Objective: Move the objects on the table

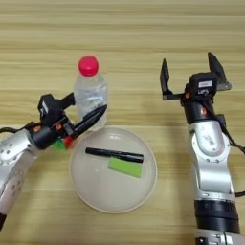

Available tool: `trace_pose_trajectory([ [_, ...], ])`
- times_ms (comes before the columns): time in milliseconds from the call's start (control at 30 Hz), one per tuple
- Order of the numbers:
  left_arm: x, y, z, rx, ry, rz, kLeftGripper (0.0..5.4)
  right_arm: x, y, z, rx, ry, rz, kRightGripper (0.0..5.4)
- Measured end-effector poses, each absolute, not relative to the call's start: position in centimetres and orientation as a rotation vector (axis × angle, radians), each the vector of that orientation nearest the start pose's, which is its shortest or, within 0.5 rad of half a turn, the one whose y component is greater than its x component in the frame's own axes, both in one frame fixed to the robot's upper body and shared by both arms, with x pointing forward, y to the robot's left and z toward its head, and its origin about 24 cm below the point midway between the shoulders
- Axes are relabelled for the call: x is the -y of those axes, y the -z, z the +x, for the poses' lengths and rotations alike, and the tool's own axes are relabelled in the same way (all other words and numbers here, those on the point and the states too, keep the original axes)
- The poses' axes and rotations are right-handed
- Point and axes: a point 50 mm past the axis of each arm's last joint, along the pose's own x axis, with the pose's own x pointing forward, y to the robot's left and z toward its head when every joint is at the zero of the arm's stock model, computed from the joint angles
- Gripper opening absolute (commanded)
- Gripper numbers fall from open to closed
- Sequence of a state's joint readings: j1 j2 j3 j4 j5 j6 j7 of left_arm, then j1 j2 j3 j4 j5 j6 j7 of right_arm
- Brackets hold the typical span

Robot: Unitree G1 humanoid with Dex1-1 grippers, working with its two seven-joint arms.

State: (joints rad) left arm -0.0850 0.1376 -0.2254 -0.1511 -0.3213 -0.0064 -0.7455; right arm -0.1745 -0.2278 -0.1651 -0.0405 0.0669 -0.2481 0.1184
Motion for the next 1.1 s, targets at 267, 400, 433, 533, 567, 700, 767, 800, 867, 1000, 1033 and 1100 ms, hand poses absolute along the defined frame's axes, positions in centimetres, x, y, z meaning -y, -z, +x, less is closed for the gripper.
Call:
trace_pose_trajectory([
  [267, -8.1, -8.3, 21.0, 0.158, 1.181, -0.125, 3.02, 20.7, -13.2, 27.4, 0.472, -0.012, -0.192, 5.4],
  [400, -8.2, -7.6, 20.3, 0.094, 1.245, -0.112, 3.02, 20.7, -13.2, 27.4, 0.471, -0.012, -0.192, 5.4],
  [433, -8.3, -7.5, 20.2, 0.085, 1.255, -0.104, 3.02, 20.7, -13.2, 27.4, 0.471, -0.012, -0.192, 5.4],
  [533, -8.4, -7.3, 20.1, 0.072, 1.27, -0.094, 3.02, 20.7, -13.2, 27.4, 0.471, -0.013, -0.193, 5.4],
  [567, -8.4, -7.2, 20.2, 0.067, 1.271, -0.093, 3.02, 20.7, -13.2, 27.4, 0.472, -0.013, -0.193, 5.4],
  [700, -8.7, -6.5, 20.2, 0.029, 1.274, -0.093, 3.02, 20.7, -13.2, 27.4, 0.473, -0.014, -0.193, 5.4],
  [767, -8.6, -5.9, 20.3, 0.01, 1.274, -0.085, 3.02, 20.7, -13.2, 27.4, 0.474, -0.014, -0.193, 5.4],
  [800, -8.6, -5.6, 20.2, -0.003, 1.274, -0.077, 3.02, 20.7, -13.2, 27.4, 0.474, -0.014, -0.193, 5.4],
  [867, -8.6, -5.0, 20.3, -0.026, 1.271, -0.071, 3.02, 20.7, -13.2, 27.4, 0.474, -0.014, -0.193, 5.4],
  [1000, -8.7, -4.5, 20.3, -0.036, 1.262, -0.077, 3.02, 20.7, -13.3, 27.4, 0.475, -0.014, -0.193, 5.4],
  [1033, -8.6, -4.4, 20.3, -0.037, 1.26, -0.081, 3.02, 20.7, -13.3, 27.5, 0.475, -0.014, -0.193, 5.4],
  [1100, -8.5, -4.4, 20.3, -0.034, 1.259, -0.087, 3.02, 20.7, -13.3, 27.5, 0.476, -0.015, -0.193, 5.4],
])
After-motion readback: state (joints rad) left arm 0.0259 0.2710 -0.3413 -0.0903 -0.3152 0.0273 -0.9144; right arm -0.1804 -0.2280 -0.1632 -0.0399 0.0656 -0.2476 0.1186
